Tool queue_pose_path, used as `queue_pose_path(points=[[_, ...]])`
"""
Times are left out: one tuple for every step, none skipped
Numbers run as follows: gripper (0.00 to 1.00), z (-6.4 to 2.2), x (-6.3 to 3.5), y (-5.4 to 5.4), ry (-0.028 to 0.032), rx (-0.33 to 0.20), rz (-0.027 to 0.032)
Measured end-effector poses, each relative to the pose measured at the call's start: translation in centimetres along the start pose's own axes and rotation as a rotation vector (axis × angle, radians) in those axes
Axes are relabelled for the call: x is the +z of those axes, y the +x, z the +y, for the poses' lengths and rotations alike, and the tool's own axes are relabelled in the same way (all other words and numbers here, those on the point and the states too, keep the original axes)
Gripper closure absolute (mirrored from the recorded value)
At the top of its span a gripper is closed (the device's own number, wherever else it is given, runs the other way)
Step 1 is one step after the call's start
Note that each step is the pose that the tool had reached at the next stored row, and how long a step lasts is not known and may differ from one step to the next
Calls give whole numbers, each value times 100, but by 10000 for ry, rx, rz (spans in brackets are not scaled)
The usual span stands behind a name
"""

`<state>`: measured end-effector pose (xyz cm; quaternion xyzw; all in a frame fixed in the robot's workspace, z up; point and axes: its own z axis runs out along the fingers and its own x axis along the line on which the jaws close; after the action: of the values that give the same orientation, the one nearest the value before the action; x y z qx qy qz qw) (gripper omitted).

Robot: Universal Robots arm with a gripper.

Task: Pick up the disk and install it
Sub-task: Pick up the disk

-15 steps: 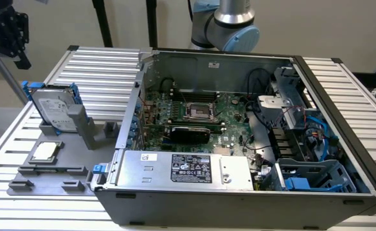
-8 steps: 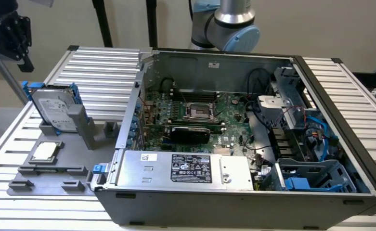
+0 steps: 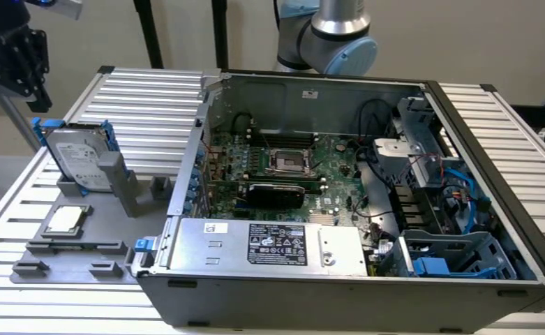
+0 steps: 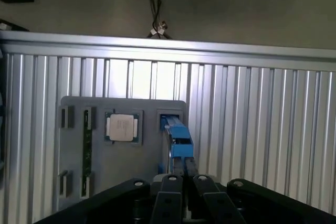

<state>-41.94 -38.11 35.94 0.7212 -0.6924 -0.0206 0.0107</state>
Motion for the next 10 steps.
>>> queue_pose_path(points=[[82, -2, 4, 0, 0, 0, 0], [76, -3, 7, 0, 1, 0, 0], [70, -5, 10, 1, 2, -3, -1], [64, -6, 13, 1, 4, -7, -1], [58, -7, 17, 1, 7, -11, -1], [58, -8, 22, 1, 8, -14, 0], [53, -10, 27, 2, 11, -17, 0], [53, -11, 36, 2, 18, -20, 0], [47, -12, 46, 3, 30, -23, 0], [47, -13, 59, 3, 49, -25, 2]])
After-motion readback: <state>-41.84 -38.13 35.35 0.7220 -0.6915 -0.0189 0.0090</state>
